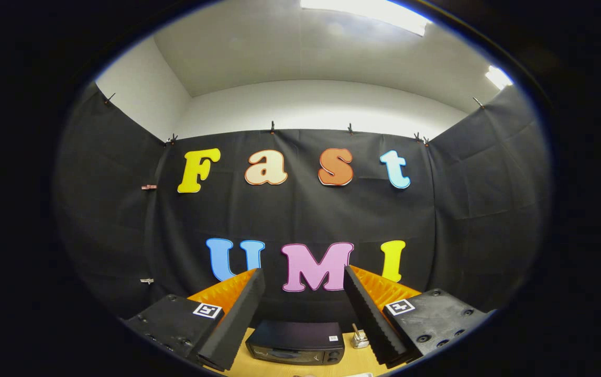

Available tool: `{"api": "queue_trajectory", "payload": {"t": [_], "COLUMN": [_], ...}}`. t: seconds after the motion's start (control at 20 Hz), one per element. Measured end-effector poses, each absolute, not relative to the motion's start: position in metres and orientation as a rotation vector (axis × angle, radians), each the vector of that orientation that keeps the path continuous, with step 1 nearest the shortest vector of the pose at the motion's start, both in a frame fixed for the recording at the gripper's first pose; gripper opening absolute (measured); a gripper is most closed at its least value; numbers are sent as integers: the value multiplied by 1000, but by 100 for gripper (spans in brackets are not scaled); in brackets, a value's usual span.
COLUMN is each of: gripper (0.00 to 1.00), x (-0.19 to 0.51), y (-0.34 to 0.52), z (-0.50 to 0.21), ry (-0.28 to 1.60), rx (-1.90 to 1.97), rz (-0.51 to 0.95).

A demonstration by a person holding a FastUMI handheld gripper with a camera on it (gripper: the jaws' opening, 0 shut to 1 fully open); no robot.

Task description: Open the toaster oven, put the food inside, and close the toaster oven door.

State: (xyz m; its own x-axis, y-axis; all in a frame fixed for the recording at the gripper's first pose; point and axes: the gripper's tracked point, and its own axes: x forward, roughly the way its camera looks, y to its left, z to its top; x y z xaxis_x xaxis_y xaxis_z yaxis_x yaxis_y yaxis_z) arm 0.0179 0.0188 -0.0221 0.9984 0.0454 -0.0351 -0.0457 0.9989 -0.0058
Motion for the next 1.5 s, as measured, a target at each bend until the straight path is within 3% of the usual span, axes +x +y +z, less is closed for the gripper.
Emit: {"api": "queue_trajectory", "payload": {"t": [0.35, 0.9, 1.5], "gripper": [97, 97, 98], "x": [69, 139, 137], "y": [5, 6, 28], "z": [-85, -244, -412], "ry": [94, 235, 405], "rx": [-21, -10, 72], "rz": [74, 124, 94]}}
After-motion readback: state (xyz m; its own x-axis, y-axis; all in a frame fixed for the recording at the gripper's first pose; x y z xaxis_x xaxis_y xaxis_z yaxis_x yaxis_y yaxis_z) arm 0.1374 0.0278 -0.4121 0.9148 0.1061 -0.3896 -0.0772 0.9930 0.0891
